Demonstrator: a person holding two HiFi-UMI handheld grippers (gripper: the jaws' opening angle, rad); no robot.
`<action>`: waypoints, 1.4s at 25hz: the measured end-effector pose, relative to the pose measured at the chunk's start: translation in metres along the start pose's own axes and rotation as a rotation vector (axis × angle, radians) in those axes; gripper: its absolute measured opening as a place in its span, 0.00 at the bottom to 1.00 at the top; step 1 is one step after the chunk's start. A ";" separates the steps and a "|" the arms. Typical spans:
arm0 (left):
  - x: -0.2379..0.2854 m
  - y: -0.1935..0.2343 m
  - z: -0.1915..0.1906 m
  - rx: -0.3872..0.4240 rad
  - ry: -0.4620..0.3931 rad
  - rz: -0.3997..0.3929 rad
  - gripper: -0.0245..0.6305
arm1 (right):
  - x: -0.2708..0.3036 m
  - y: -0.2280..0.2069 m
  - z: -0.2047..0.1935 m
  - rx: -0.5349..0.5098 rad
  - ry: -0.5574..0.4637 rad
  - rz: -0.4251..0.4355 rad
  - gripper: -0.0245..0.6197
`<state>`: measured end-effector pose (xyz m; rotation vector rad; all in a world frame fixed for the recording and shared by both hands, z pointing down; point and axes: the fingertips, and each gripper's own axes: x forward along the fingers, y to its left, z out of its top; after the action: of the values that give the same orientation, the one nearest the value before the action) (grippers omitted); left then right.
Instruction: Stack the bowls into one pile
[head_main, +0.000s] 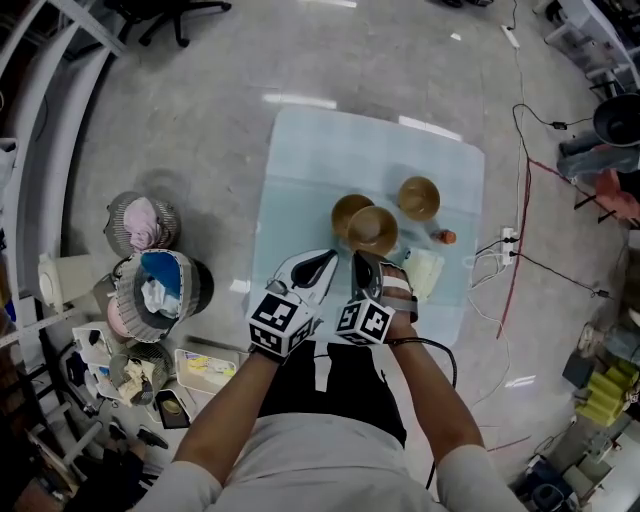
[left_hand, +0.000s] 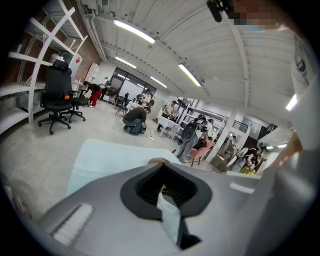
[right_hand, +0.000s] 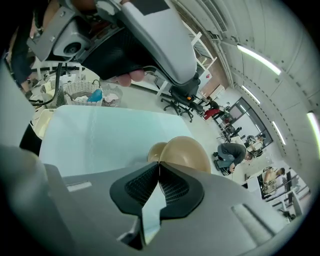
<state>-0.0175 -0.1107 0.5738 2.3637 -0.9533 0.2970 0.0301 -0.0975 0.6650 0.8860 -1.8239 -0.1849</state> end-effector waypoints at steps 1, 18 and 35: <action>0.000 0.004 0.000 -0.002 0.000 0.003 0.05 | 0.005 -0.001 0.002 0.001 -0.001 0.001 0.07; 0.010 0.041 0.001 -0.033 0.026 0.020 0.05 | 0.057 0.002 0.007 0.049 0.053 0.092 0.08; 0.009 0.031 -0.002 -0.022 0.035 -0.001 0.05 | 0.038 0.002 0.017 0.168 -0.011 0.099 0.15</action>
<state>-0.0328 -0.1327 0.5927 2.3320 -0.9344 0.3245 0.0076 -0.1249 0.6866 0.9091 -1.9091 0.0269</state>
